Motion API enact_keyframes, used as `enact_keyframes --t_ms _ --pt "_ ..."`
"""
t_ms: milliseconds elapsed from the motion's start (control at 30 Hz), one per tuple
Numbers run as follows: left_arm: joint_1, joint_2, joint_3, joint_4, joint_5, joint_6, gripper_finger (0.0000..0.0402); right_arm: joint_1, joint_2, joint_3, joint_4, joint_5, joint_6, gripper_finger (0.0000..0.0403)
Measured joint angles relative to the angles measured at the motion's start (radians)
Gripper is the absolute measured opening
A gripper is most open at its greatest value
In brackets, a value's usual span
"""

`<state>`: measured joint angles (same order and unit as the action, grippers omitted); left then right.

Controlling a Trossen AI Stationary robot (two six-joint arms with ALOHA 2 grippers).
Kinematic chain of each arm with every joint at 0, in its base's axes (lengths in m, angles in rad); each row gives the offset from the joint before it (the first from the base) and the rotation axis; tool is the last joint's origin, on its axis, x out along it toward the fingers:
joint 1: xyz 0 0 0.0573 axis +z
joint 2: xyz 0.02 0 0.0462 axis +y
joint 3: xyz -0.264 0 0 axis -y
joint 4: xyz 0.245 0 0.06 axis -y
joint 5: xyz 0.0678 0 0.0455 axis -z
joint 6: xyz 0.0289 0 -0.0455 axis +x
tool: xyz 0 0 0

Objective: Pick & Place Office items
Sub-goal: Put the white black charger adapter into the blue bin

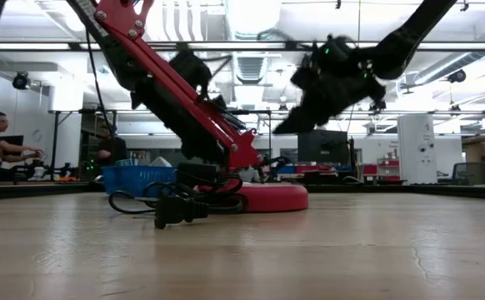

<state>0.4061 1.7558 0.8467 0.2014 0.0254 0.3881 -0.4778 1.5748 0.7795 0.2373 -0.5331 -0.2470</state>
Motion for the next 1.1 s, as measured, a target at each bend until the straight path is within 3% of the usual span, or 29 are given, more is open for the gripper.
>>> enact_keyframes --t_ms 200,500,767,1100 --pt "0.021 -0.127 -0.054 -0.008 -0.053 0.02 0.0 0.005 0.129 0.022 0.027 0.001 -0.057 0.0224" --pt "0.073 -0.4 -0.26 0.009 -0.079 0.0 0.0 -0.004 0.265 0.158 0.016 0.015 -0.13 0.0224" --pt "0.099 -0.575 -0.425 0.085 -0.102 -0.038 0.0 -0.008 0.385 0.375 -0.253 0.039 -0.238 0.0224" --pt "0.169 -0.655 -0.478 0.058 -0.101 -0.034 0.0 -0.018 0.444 0.523 -0.412 0.036 -0.337 0.0224"
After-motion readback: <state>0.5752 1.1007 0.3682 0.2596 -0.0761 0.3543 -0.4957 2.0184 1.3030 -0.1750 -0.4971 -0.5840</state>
